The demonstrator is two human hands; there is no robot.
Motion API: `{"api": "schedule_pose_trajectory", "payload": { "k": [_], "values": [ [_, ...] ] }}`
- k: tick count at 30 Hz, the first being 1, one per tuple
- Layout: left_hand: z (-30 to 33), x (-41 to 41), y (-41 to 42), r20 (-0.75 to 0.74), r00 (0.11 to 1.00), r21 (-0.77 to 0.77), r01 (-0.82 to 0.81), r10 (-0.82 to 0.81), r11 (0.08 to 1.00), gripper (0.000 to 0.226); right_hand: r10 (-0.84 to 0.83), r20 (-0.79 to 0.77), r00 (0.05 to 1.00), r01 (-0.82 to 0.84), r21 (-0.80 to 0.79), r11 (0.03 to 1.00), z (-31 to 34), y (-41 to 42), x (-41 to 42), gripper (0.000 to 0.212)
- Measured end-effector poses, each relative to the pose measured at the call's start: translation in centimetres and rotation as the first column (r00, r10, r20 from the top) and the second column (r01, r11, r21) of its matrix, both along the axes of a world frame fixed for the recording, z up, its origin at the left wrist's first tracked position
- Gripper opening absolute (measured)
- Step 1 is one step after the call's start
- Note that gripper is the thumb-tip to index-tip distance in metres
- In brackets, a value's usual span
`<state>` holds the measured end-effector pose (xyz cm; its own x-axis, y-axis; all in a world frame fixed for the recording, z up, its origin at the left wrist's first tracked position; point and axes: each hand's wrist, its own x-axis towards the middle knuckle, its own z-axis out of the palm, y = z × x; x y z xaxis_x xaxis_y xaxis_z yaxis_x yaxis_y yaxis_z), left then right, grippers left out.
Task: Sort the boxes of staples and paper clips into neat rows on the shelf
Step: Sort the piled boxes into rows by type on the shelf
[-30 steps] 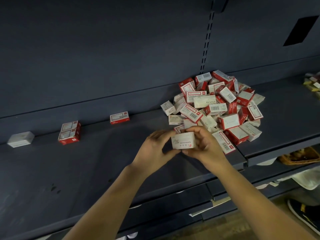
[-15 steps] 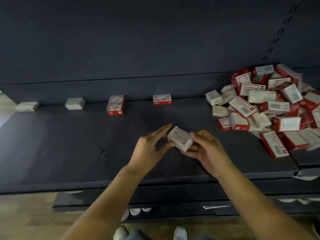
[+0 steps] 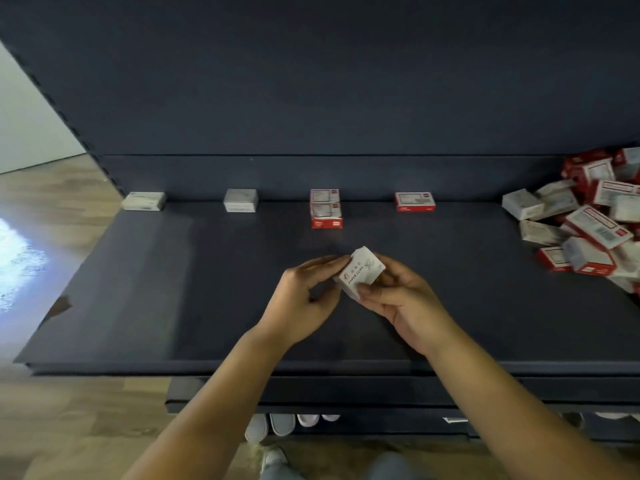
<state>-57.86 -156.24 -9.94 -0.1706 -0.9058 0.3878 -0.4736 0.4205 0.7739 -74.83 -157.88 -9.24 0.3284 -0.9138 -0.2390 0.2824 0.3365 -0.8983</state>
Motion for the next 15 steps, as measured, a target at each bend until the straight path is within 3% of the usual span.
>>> {"api": "schedule_pose_trajectory", "payload": {
  "k": [4, 7, 10, 13, 15],
  "values": [
    [-0.2, 4.2, 0.6, 0.092, 0.995, 0.020, 0.044, -0.045, 0.999, 0.052, 0.008, -0.051, 0.999, -0.005, 0.057, 0.998, 0.0, 0.0, 4.6, 0.028],
    [-0.9, 6.6, 0.8, 0.244, 0.966, -0.001, -0.087, 0.084, 0.996, 0.062, 0.023, -0.077, 0.997, -0.016, 0.085, 0.996, -0.1, -0.1, 7.9, 0.019],
    [-1.7, 9.4, 0.3, 0.307, 0.936, -0.056, -0.160, 0.169, 0.986, 0.056, 0.005, -0.124, 0.992, 0.004, 0.070, 0.998, -0.3, -0.4, 10.7, 0.021],
    [-1.8, 12.1, -0.3, 0.299, 0.937, -0.009, -0.187, 0.181, 0.982, 0.052, -0.085, -0.409, 0.909, 0.029, -0.142, 0.989, -0.6, -1.0, 12.8, 0.023],
    [-1.7, 13.7, -0.8, 0.327, 0.929, 0.050, -0.203, 0.176, 0.978, 0.055, -0.192, -0.664, 0.723, -0.089, -0.365, 0.927, -0.9, -1.3, 13.6, 0.033]
  ]
}}
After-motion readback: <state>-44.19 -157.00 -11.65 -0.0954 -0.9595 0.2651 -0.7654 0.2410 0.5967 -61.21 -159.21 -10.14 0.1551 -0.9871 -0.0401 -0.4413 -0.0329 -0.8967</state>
